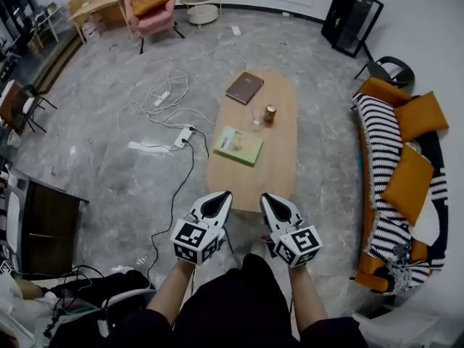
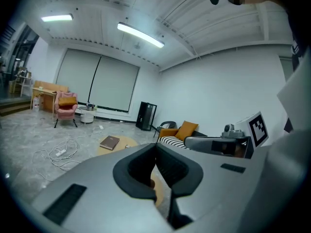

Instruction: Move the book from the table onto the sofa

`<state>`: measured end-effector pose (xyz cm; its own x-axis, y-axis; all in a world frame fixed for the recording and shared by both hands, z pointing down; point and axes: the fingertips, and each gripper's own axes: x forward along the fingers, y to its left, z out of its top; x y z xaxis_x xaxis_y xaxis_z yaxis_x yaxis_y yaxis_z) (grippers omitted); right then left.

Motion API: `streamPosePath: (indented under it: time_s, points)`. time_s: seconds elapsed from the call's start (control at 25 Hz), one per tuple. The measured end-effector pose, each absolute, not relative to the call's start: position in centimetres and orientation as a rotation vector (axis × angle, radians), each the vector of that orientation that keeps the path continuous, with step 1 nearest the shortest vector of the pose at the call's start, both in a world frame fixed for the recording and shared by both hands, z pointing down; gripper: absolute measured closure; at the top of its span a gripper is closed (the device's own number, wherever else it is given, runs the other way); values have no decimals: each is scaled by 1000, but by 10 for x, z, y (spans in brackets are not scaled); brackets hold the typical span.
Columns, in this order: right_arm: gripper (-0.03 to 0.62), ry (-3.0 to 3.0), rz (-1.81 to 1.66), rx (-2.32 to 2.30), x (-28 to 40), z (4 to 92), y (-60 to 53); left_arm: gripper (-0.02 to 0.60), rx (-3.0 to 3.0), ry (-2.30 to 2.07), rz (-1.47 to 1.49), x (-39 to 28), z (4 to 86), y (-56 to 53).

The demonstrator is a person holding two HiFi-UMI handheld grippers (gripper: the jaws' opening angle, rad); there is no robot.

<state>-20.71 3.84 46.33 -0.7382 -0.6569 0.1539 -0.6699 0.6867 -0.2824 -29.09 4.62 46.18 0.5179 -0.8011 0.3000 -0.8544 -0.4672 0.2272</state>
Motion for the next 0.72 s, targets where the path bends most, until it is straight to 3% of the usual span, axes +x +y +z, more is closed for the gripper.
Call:
streamPosePath:
  time_s: [0.72]
  points:
    - [571,-2788,632,1129,-216,497,-105,566,2331,-1381,258,-313,493,-81]
